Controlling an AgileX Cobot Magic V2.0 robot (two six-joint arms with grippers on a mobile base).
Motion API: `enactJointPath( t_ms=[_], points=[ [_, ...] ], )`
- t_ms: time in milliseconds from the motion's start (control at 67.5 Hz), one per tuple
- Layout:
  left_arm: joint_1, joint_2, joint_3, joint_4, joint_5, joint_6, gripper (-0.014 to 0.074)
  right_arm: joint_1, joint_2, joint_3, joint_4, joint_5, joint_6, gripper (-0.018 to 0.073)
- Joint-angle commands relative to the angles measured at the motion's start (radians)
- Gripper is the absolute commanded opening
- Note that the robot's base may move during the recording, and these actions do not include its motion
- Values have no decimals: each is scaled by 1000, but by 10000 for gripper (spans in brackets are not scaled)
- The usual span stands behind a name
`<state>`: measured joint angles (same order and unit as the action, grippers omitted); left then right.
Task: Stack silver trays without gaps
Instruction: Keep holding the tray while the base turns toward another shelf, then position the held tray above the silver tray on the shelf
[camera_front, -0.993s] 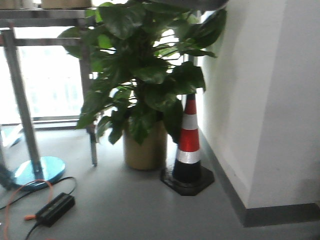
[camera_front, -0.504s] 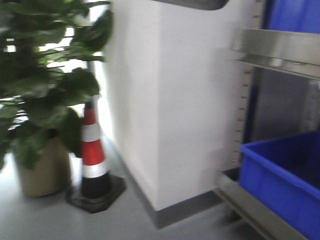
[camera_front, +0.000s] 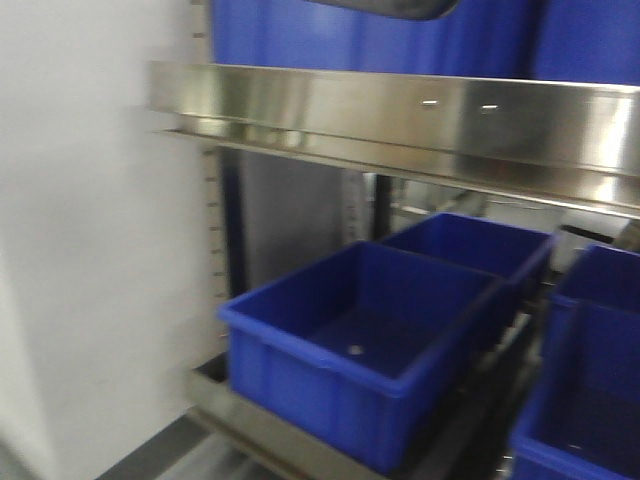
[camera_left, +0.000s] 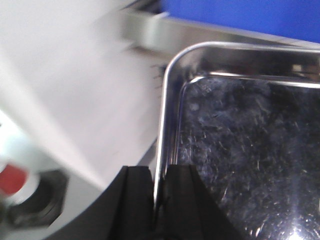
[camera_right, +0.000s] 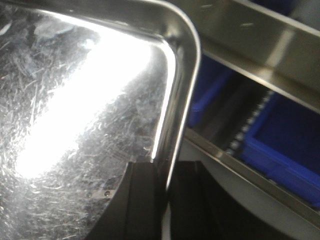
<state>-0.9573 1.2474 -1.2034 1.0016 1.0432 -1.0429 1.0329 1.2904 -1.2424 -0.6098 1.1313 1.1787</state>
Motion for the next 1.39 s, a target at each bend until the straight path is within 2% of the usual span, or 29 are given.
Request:
enactJointPath(
  t_ms=[0,1378],
  points=[
    [-16,8,-6,-1,-117,-6,-17,17,5,-13,-12,-646,-18,-15],
    [-16,8,-6,-1,-117,-6,-17,17,5,-13,-12,-652,-18,-15]
  ],
)
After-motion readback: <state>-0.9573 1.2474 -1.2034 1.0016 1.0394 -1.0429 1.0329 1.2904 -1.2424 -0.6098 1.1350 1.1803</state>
